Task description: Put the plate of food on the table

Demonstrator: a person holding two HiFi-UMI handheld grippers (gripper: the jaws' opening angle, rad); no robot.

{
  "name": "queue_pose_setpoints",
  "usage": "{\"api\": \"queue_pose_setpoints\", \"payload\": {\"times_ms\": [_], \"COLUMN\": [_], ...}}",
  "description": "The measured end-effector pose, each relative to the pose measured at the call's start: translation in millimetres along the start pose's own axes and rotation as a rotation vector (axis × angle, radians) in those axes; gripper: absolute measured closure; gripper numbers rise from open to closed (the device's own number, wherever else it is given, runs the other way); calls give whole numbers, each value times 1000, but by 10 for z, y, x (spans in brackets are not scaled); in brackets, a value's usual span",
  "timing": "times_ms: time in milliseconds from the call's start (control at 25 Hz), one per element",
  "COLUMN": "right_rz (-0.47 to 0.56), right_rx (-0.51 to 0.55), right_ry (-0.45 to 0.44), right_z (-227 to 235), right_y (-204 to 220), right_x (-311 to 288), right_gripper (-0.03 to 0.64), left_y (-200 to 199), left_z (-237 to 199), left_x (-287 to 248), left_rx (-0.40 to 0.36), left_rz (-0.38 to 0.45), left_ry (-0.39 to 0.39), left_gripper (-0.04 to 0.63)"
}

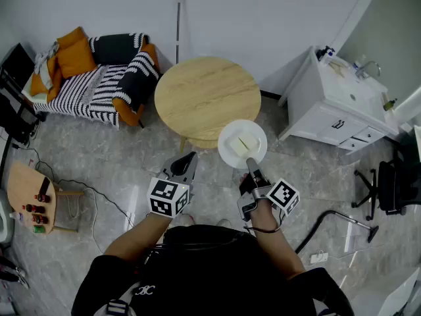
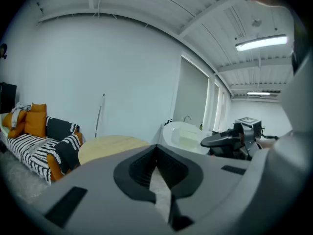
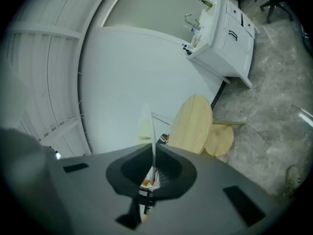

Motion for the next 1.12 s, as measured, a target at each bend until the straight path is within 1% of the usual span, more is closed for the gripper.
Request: {"api": "queue_pose_setpoints", "payload": {"times_ms": [160,240,400,440,640,840,1120], "right_rz": [-16,-27,-47,-50,-60,-71,-67], "right_rx": [45,47,21,20,25,25,10], "right_ry": [3,6,-8,-7,11,21,38], "right_z": [-28,-39,-55,-55,-52,-68,-66], "right_y": [0,45,132,145,190,310,491], "right_x": [-55,-131,-225,-232,-291,-363,-428], "right_gripper": [600,598,600,600,600,600,600], "left_y": [-27,-24,-6,-7,-11,84,150], "left_z": [35,9,-27,-29,-68,-142,-264], "left_x": [18,25,36,40,58,111,169], "left_rx": [-7,1,73,80,57,29,34], "left_rz": [8,9,3,3,-6,-34,-48], "left_ry": [-10,-13,-8,-8,-18,-36,-11], "left_gripper": [591,591,591,591,591,591,591]}}
Point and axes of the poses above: the fingertips, and each gripper's own axes: x backward along the fingers, z to its right, y out of its underside, the point moved 4 cm from there along x, backward along the fingers, and after that the axes turned 3 degrees about x, right-handed, at the moved point
